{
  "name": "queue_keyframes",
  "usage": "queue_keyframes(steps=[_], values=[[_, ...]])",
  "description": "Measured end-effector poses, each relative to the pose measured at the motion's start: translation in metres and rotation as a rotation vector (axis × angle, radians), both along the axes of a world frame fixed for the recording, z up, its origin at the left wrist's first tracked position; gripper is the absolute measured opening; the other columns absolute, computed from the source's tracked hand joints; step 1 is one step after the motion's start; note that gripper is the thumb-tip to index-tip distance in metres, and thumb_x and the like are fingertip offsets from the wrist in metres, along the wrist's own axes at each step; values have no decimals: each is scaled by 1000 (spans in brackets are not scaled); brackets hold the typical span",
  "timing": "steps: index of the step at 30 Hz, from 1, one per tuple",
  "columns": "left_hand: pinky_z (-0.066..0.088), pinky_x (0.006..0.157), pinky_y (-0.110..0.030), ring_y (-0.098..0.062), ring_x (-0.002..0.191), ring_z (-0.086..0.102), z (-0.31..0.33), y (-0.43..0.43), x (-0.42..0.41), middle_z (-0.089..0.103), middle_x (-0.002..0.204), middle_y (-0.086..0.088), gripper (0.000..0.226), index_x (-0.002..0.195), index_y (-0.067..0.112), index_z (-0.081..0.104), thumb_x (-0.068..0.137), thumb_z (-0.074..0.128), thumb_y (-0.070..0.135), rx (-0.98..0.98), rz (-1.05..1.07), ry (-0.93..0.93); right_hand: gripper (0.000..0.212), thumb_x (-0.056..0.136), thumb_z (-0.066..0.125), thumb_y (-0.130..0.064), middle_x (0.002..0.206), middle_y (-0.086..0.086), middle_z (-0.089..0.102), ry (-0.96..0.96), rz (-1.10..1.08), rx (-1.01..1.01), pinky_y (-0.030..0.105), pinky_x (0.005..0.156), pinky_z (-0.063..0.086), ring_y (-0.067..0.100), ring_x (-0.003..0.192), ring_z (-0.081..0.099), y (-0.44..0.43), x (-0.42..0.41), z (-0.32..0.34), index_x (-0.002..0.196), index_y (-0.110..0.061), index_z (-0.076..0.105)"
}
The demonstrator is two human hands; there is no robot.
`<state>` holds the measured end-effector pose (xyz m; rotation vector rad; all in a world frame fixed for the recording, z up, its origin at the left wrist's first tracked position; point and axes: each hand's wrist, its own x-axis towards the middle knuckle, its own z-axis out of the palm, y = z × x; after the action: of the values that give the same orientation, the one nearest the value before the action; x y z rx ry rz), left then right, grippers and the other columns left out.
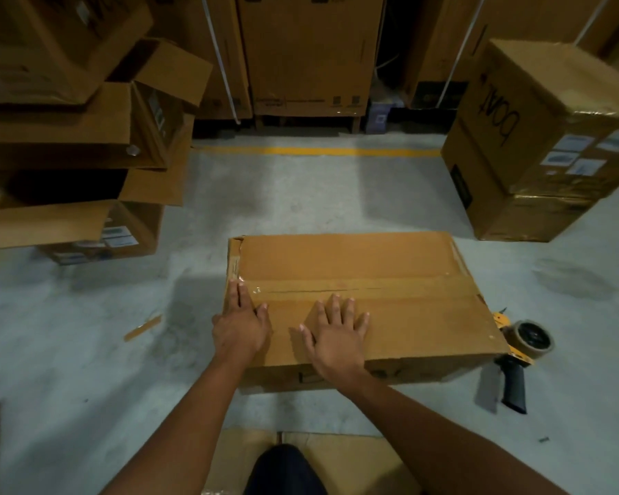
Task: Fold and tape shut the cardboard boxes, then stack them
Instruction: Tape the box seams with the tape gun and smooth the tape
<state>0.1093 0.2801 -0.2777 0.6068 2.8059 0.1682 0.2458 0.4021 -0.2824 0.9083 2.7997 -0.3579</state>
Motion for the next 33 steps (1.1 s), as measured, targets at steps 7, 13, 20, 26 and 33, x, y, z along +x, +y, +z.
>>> queue_keyframes(steps=[7,13,20,26,33], values=[[45,96,-43,-39,126,52,10,23,25,-20,165,-7,73,157,2,-1,103,37,34,102,140,-176,55,104,19,-49,166,5,18,-3,128,105,70,115,6,34,153,10,81,-16,-3,156,-32,27],[23,120,-47,-40,151,5,13,121,81,-22,161,-24,81,154,-7,-2,99,45,30,219,60,-330,60,103,26,-48,167,17,2,-16,-397,-53,82,106,2,44,151,-6,105,-30,-2,159,-25,20],[48,95,-41,-42,120,56,5,157,89,-6,160,-32,61,155,11,19,104,34,42,142,-268,-146,75,94,30,-67,168,10,6,50,-307,19,81,107,2,33,154,-1,169,-17,-12,157,-27,25],[45,101,-45,-43,124,53,7,201,70,-4,162,-29,65,158,24,19,103,28,56,53,-416,-121,53,95,52,-53,166,3,20,188,-218,-50,73,114,9,24,155,5,248,-12,-11,143,-31,50],[44,83,-48,-36,104,50,-4,238,47,60,105,-17,39,100,16,72,89,49,45,74,-537,365,57,98,35,-51,160,12,32,531,-492,-97,44,116,30,30,146,27,239,74,-44,143,-19,52]])
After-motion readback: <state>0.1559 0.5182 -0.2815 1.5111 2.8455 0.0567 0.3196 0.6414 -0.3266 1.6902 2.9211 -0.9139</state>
